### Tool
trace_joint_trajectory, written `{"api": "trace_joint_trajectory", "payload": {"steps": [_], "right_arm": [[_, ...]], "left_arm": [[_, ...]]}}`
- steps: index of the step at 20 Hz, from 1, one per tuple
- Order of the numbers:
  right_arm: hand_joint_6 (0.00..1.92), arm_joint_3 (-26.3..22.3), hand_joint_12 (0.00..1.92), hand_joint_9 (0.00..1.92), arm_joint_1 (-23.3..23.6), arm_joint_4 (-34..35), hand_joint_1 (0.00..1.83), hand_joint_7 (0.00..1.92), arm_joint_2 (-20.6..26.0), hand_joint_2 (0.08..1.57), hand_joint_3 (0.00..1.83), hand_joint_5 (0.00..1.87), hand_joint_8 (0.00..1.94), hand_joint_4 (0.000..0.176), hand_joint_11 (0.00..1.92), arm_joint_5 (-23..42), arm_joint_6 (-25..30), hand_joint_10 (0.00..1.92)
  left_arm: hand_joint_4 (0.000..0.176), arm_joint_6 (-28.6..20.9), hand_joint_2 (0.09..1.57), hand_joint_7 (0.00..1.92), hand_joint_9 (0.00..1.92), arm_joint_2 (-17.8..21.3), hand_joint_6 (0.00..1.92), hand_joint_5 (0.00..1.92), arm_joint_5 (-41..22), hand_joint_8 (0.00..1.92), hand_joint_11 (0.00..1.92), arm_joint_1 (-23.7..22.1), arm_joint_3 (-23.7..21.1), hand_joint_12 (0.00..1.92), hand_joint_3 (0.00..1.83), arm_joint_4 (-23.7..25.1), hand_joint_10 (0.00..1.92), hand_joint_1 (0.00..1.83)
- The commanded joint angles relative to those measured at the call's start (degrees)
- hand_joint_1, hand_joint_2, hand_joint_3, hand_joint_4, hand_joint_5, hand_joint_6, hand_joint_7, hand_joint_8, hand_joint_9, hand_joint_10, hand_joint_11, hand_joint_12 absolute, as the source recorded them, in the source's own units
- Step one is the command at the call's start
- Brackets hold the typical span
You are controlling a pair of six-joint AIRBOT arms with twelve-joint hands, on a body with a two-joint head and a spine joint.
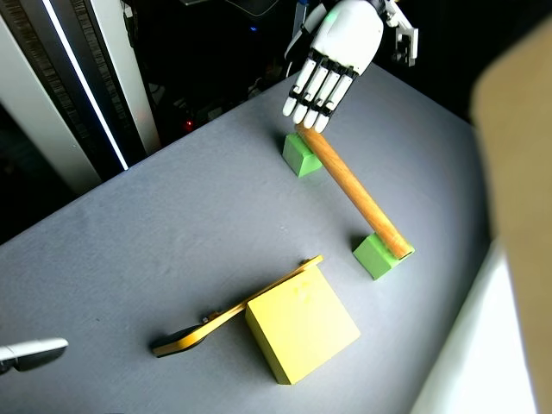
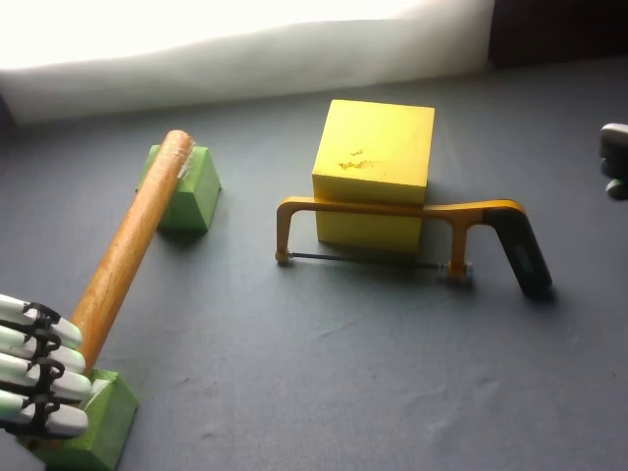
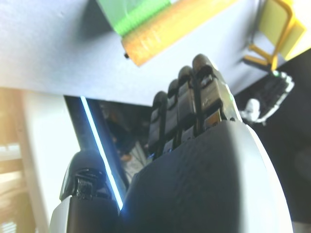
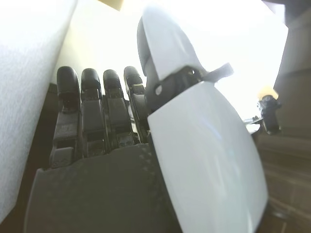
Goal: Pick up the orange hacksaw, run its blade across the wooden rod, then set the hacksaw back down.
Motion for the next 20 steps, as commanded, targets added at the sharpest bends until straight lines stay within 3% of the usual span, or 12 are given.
{"api": "trace_joint_trajectory", "payload": {"steps": [1,4,5,6,11,16,20], "right_arm": [[0.01,0.8,0.84,0.19,1.0,2.3,1.06,0.14,-0.5,1.14,0.00,0.17,0.01,0.000,0.00,6.7,1.3,0.00],[0.00,4.9,0.85,0.20,3.6,-4.5,1.08,0.15,-3.0,1.12,0.00,0.16,0.00,0.000,0.00,5.6,6.1,0.00],[0.00,6.1,0.81,0.19,4.5,-6.0,1.09,0.14,-3.8,1.12,0.00,0.15,0.00,0.000,0.00,5.1,7.1,0.00],[0.00,7.1,0.70,0.16,5.4,-6.7,1.06,0.12,-4.6,1.12,0.00,0.15,0.00,0.000,0.00,4.9,7.0,0.00],[0.00,8.1,0.64,0.15,6.5,-9.1,1.04,0.12,-5.9,1.13,0.00,0.14,0.00,0.000,0.00,2.9,6.4,0.00],[0.01,13.6,0.67,0.15,8.8,-15.1,1.06,0.12,-7.9,1.11,0.00,0.15,0.00,0.000,0.00,2.3,9.6,0.00],[0.00,14.4,0.79,0.16,10.6,-16.7,1.02,0.14,-9.2,1.13,0.00,0.15,0.01,0.000,0.00,1.2,9.6,0.01]], "left_arm": [[0.000,-0.2,1.25,0.14,0.14,0.0,0.00,0.14,-0.9,0.01,0.00,-0.2,0.0,0.37,0.00,-3.4,0.00,0.09],[0.000,-0.6,1.25,0.13,0.14,-0.2,0.01,0.16,1.2,0.00,0.00,0.0,-0.4,0.36,0.00,-3.4,0.00,0.14],[0.000,-0.7,1.24,0.15,0.16,-0.3,0.01,0.18,1.9,0.01,0.00,0.0,-0.3,0.44,0.00,-3.4,0.01,0.17],[0.000,-0.7,1.25,0.11,0.14,-0.4,0.00,0.15,2.1,0.00,0.00,0.1,-0.1,0.41,0.00,-3.4,0.00,0.11],[0.000,-0.9,1.25,0.10,0.13,-0.7,0.00,0.14,2.3,0.00,0.00,0.8,0.3,0.37,0.00,-3.4,0.00,0.09],[0.000,-0.9,1.25,0.09,0.11,-0.7,0.00,0.13,2.3,0.00,0.00,1.5,0.7,0.34,0.00,-3.4,0.00,0.08],[0.000,-0.9,1.25,0.11,0.13,-0.7,0.00,0.14,2.2,0.00,0.00,2.1,1.3,0.38,0.00,-3.4,0.00,0.09]]}}
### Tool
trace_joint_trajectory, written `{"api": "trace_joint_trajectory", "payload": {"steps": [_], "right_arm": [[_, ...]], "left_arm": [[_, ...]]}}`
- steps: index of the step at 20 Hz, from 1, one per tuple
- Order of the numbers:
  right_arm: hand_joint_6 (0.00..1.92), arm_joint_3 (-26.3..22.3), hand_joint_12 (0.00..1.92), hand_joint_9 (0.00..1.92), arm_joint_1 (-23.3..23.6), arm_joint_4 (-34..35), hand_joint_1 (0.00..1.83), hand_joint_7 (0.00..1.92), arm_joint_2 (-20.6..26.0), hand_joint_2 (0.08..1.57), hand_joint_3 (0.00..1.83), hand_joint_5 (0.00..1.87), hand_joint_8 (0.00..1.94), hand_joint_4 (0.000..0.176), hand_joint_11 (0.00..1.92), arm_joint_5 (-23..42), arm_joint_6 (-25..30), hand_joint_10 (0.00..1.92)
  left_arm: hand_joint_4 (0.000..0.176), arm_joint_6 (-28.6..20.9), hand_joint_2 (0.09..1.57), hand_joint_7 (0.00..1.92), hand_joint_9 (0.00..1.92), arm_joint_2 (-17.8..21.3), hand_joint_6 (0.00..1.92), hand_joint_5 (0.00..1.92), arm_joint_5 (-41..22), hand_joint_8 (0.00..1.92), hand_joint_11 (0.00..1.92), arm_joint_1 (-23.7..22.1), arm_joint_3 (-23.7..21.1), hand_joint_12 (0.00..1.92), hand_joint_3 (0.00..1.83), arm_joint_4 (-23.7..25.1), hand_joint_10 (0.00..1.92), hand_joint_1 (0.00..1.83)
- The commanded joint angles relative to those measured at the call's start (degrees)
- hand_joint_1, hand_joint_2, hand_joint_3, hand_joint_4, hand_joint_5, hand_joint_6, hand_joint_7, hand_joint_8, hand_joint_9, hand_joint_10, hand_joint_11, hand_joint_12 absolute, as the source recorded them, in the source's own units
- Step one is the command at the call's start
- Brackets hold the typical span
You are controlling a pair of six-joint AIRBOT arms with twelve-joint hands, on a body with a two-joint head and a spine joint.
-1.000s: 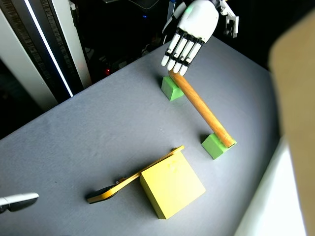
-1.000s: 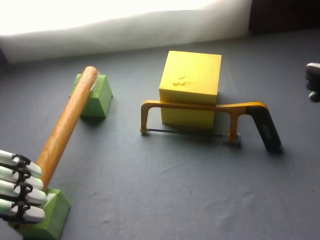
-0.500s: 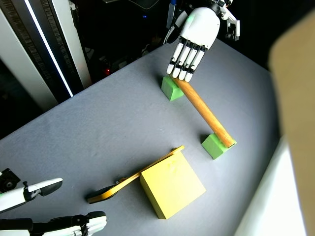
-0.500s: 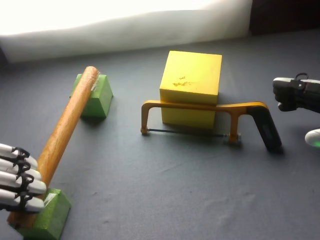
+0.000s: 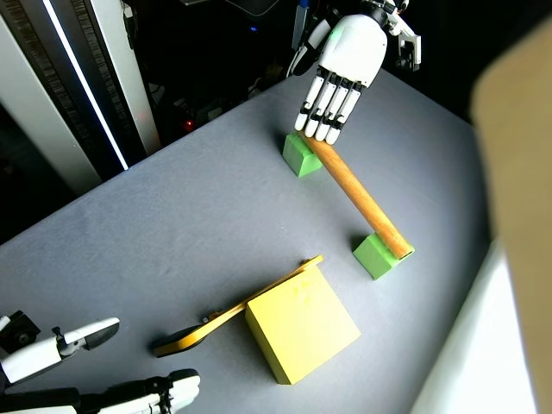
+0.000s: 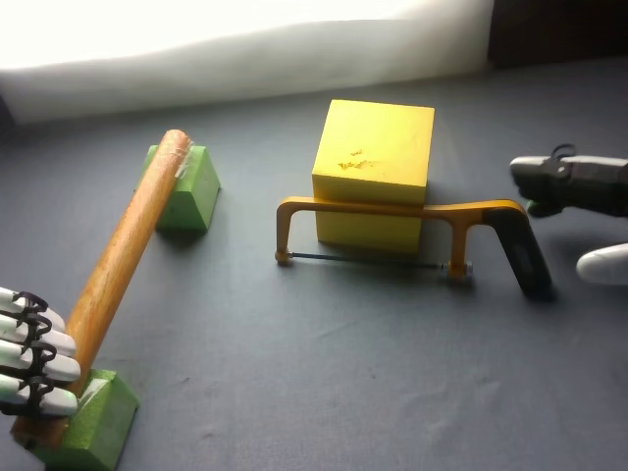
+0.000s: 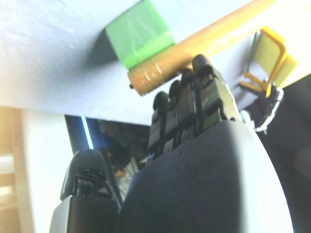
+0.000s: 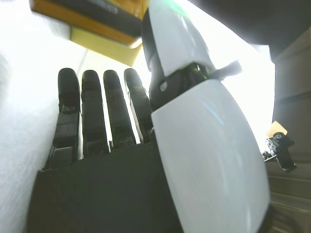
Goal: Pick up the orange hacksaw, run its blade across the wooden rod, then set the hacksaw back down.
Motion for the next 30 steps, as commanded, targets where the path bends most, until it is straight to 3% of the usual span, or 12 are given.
{"api": "trace_joint_trajectory", "payload": {"steps": [1,5,12,14,19,30], "right_arm": [[0.00,0.0,0.76,0.14,0.8,3.3,0.97,0.12,-0.3,1.16,0.01,0.13,0.00,0.000,0.00,5.1,0.5,0.00],[0.00,0.0,0.78,0.15,3.5,0.0,1.00,0.14,-1.5,1.17,0.01,0.14,0.00,0.000,0.00,2.9,0.3,0.00],[0.00,0.1,0.86,0.18,4.2,-1.4,1.05,0.17,-2.0,1.12,0.00,0.16,0.00,0.000,0.00,1.4,-0.9,0.00],[0.00,0.2,0.83,0.17,4.5,-1.4,0.99,0.15,-2.0,1.15,0.01,0.15,0.00,0.000,0.00,0.8,-2.4,0.00],[0.00,0.2,0.74,0.18,5.3,-2.2,1.05,0.15,-2.5,1.16,0.00,0.14,0.00,0.000,0.00,-0.6,-3.2,0.00],[0.00,0.6,0.80,0.19,6.8,-2.6,1.03,0.17,-3.5,1.13,0.00,0.14,0.00,0.000,0.00,-3.2,-5.1,0.00]], "left_arm": [[0.000,-0.1,1.25,0.12,0.14,0.1,0.00,0.16,-1.7,0.00,0.00,-0.1,0.5,0.40,0.00,-2.4,0.00,0.09],[0.000,-0.1,1.25,0.11,0.12,0.1,0.00,0.15,-2.2,0.00,0.00,-0.1,0.6,0.39,0.00,-2.4,0.00,0.12],[0.000,-0.1,1.25,0.09,0.11,0.1,0.00,0.13,-2.5,0.01,0.00,-0.1,0.3,0.32,0.00,-2.4,0.01,0.09],[0.000,-0.1,1.25,0.11,0.12,0.1,0.00,0.14,-2.5,0.01,0.00,-0.1,0.2,0.36,0.00,-2.4,0.01,0.10],[0.000,-0.1,1.25,0.08,0.10,0.1,0.00,0.12,-2.7,0.00,0.00,-0.1,-0.1,0.30,0.00,-2.4,0.00,0.09],[0.000,-0.1,1.26,0.10,0.10,0.2,0.00,0.13,-2.9,0.00,0.00,0.7,-0.5,0.34,0.00,-2.4,0.00,0.08]]}}
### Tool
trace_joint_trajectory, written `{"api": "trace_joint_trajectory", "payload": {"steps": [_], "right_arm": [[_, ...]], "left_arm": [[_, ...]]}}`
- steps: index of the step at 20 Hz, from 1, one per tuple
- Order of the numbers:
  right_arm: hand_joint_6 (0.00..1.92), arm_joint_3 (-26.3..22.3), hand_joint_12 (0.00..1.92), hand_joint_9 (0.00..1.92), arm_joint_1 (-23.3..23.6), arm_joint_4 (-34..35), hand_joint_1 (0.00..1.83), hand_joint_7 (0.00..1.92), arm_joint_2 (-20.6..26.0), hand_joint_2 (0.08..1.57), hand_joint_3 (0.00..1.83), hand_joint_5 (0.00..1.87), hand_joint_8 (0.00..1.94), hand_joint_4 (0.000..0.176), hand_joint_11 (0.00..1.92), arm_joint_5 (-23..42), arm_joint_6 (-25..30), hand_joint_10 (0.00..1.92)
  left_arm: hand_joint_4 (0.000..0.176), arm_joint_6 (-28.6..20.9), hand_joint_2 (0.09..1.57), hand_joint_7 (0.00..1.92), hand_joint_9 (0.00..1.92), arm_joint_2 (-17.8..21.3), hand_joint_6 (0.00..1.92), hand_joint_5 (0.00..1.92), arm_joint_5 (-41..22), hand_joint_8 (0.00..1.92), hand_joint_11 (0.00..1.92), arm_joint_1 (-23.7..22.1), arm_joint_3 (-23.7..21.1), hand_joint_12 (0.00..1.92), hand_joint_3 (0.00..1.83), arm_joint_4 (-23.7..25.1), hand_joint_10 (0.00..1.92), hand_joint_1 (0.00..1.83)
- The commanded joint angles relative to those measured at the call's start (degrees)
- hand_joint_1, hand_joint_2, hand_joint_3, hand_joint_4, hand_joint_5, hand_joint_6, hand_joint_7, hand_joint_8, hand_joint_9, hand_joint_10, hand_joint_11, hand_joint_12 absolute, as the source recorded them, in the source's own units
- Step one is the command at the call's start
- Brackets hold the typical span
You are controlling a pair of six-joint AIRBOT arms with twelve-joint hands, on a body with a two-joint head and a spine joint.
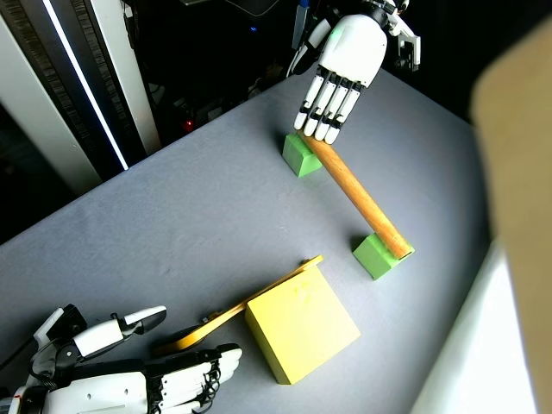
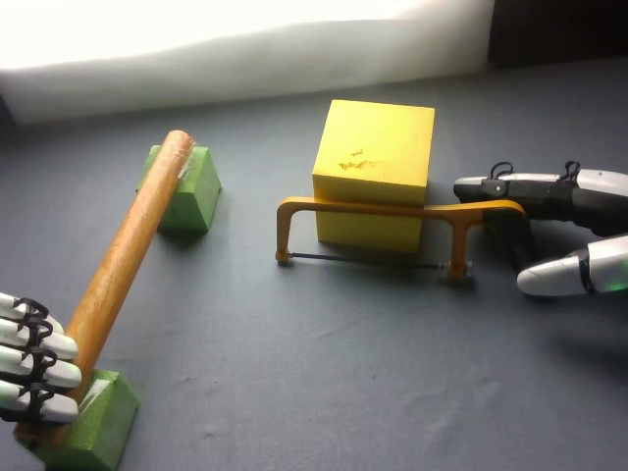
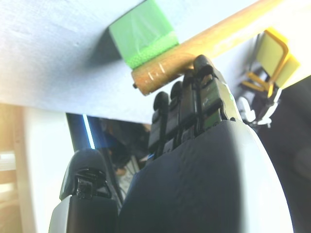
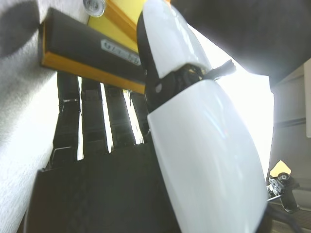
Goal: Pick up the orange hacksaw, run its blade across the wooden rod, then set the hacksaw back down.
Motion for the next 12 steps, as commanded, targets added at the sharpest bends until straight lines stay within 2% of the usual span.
{"api": "trace_joint_trajectory", "payload": {"steps": [1,2,5,6,8,12], "right_arm": [[0.00,0.2,0.80,0.19,0.7,3.5,1.05,0.17,0.0,1.13,0.00,0.15,0.01,0.000,0.00,4.9,0.0,0.00],[0.00,0.2,0.77,0.18,0.7,3.3,1.04,0.16,0.0,1.14,0.00,0.14,0.00,0.000,0.00,5.0,-0.1,0.00],[0.01,0.2,0.83,0.20,1.0,3.1,1.07,0.19,-0.2,1.13,0.00,0.17,0.01,0.000,0.00,4.9,-0.3,0.01],[0.00,0.2,0.82,0.19,1.2,3.1,1.07,0.17,-0.3,1.12,0.00,0.15,0.00,0.000,0.00,4.9,-0.3,0.00],[0.01,0.2,0.78,0.18,1.5,3.1,1.09,0.16,-0.6,1.10,0.00,0.15,0.00,0.000,0.00,4.8,-0.7,0.00],[0.01,0.2,0.85,0.23,1.7,3.1,1.11,0.24,-0.8,1.09,0.00,0.22,0.01,0.000,0.00,4.2,-0.9,0.01]], "left_arm": [[0.000,-0.1,1.25,0.10,0.10,0.3,0.00,0.14,-2.5,0.00,0.00,0.0,-0.3,0.34,0.00,-2.1,0.00,0.11],[0.000,-0.1,1.25,0.11,0.10,0.3,0.00,0.13,-2.5,0.00,0.00,0.0,-0.4,0.34,0.00,-2.1,0.00,0.12],[0.000,-0.1,1.25,0.11,0.11,0.4,0.00,0.13,-2.5,0.00,0.00,0.1,-0.7,0.34,0.00,-2.1,0.00,0.09],[0.000,-0.1,1.24,0.12,0.13,0.4,0.01,0.15,-2.5,0.00,0.00,0.1,-0.7,0.39,0.00,-2.1,0.01,0.12],[0.000,-0.1,1.25,0.09,0.11,0.4,0.00,0.12,-2.5,0.00,0.00,0.1,-0.8,0.37,0.00,-2.1,0.00,0.08],[0.000,-0.1,1.26,0.09,0.11,0.5,0.00,0.11,-2.5,0.00,0.00,0.3,-0.8,0.33,0.00,-2.1,0.00,0.10]]}}
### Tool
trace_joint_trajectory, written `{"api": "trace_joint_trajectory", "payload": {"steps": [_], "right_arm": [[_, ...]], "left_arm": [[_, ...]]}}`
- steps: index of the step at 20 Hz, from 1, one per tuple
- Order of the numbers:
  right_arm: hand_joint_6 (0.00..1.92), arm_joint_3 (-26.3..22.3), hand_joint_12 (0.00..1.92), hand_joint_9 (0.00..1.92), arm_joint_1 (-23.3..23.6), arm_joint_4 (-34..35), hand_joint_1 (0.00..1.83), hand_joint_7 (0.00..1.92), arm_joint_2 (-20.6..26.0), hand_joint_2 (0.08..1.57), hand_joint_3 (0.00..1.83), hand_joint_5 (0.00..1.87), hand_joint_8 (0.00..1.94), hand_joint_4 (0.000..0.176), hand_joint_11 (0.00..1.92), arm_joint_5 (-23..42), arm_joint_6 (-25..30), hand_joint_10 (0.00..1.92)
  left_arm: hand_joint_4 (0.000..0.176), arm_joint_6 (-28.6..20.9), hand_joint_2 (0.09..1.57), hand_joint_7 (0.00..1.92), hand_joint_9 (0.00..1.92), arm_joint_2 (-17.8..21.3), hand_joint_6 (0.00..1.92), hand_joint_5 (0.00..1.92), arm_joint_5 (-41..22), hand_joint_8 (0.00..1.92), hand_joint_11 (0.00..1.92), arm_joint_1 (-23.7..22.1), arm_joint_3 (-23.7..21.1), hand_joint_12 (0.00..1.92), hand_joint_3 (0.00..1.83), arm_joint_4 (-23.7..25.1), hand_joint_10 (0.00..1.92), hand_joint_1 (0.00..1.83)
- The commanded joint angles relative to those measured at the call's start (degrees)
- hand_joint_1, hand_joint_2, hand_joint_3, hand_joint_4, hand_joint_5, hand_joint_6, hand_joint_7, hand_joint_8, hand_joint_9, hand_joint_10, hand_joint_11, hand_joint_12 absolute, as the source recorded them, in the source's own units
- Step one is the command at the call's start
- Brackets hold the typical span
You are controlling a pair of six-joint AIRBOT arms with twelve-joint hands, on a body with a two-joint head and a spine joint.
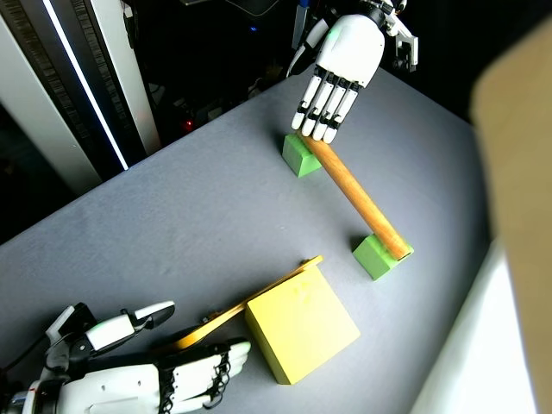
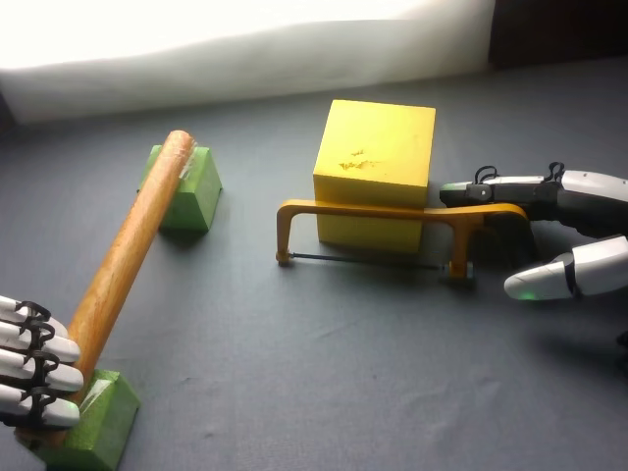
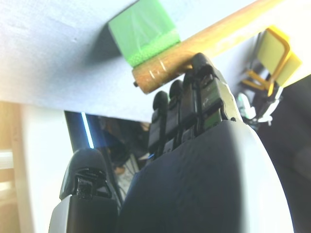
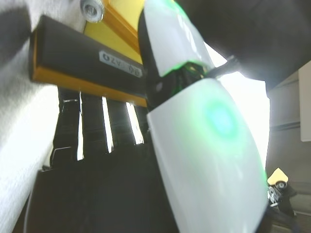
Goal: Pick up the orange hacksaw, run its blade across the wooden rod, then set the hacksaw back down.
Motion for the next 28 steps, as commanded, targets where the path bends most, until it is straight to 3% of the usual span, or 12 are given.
{"api": "trace_joint_trajectory", "payload": {"steps": [1,3,7,8,9,11,12,13,14,21,24,28], "right_arm": [[0.01,0.2,0.95,0.26,0.7,3.6,1.13,0.26,0.2,1.08,0.00,0.23,0.01,0.000,0.00,4.9,0.2,0.02],[0.02,0.2,1.19,0.44,0.7,3.6,1.19,0.43,0.1,1.10,0.00,0.42,0.02,0.000,0.03,4.8,0.0,0.03],[0.02,0.1,1.24,0.60,0.7,3.6,1.17,0.59,0.1,1.11,0.00,0.53,0.02,0.000,0.15,4.6,-0.5,0.04],[0.02,-0.1,1.25,0.75,0.7,3.6,1.20,0.74,0.1,1.12,0.00,0.65,0.03,0.000,0.31,4.6,-0.6,0.07],[0.93,-0.3,1.18,0.90,0.7,3.6,1.33,0.88,0.0,1.15,0.00,0.72,0.83,0.000,0.67,4.5,-0.8,1.00],[0.93,-0.4,1.18,0.90,0.7,3.6,1.33,0.88,0.0,1.15,0.00,0.72,0.83,0.000,0.67,4.4,-0.9,1.00],[0.92,-0.5,1.49,0.99,0.7,3.6,1.46,0.93,0.0,1.12,0.00,0.83,0.90,0.000,0.83,4.3,-1.0,1.05],[0.92,-0.5,1.49,0.99,0.7,3.6,1.46,0.93,0.0,1.12,0.00,0.83,0.90,0.000,0.83,4.4,-1.0,1.05],[1.05,-0.6,1.34,0.98,0.7,3.6,1.38,0.94,0.0,1.13,0.00,0.82,0.99,0.000,0.94,4.3,-1.0,1.26],[0.98,-0.7,1.38,0.99,0.5,3.6,1.38,0.96,0.2,1.12,0.00,0.87,0.95,0.000,0.97,5.4,-1.8,1.26],[1.03,-1.6,1.36,0.99,0.7,3.6,1.38,0.95,0.9,1.12,0.00,0.84,0.96,0.000,0.97,5.8,-2.7,1.25],[1.06,-9.9,1.34,1.00,0.5,11.3,1.38,0.95,5.6,1.13,0.00,0.81,0.97,0.000,0.98,5.9,-10.5,1.25]], "left_arm": [[0.000,-0.1,1.26,0.09,0.11,0.2,0.00,0.11,-2.7,0.00,0.00,-0.1,0.0,0.31,0.00,-1.7,0.00,0.10],[0.000,-0.1,1.25,0.11,0.12,0.2,0.00,0.12,-2.7,0.00,0.00,0.1,0.1,0.32,0.00,-1.7,0.00,0.13],[0.000,-0.2,1.25,0.13,0.14,0.2,0.00,0.14,-2.7,0.00,0.00,0.2,0.2,0.40,0.00,-1.7,0.00,0.10],[0.000,-0.2,1.25,0.11,0.12,0.2,0.00,0.11,-2.7,0.00,0.00,0.2,0.2,0.35,0.00,-1.7,0.00,0.10],[0.000,-0.2,1.25,0.09,0.10,0.2,0.00,0.10,-2.7,0.00,0.00,0.2,0.2,0.33,0.00,-1.7,0.00,0.07],[0.000,-0.2,1.25,0.09,0.10,0.2,0.00,0.10,-2.7,0.00,0.00,0.2,0.2,0.33,0.00,-1.7,0.00,0.07],[0.000,-0.2,1.25,0.10,0.10,0.2,0.01,0.13,-2.7,0.00,0.00,0.2,0.3,0.34,0.00,-1.7,0.00,0.11],[0.000,-0.2,1.25,0.10,0.10,0.2,0.01,0.13,-2.7,0.00,0.00,0.2,0.3,0.34,0.00,-1.7,0.00,0.11],[0.000,-0.2,1.25,0.10,0.12,0.2,0.01,0.15,-2.7,0.00,0.00,0.2,0.3,0.36,0.00,-1.7,0.00,0.12],[0.000,-0.2,1.24,0.08,0.10,0.3,0.00,0.13,-2.7,0.00,0.00,0.3,0.4,0.41,0.00,-1.7,0.01,0.10],[0.000,-0.2,1.25,0.06,0.08,0.5,0.00,0.12,-2.7,0.00,0.00,0.3,0.3,0.32,0.00,-1.7,0.00,0.11],[0.000,-0.2,1.24,0.09,0.12,0.5,0.01,0.16,-2.7,0.01,0.00,0.3,0.3,0.40,0.00,-1.7,0.01,0.16]]}}
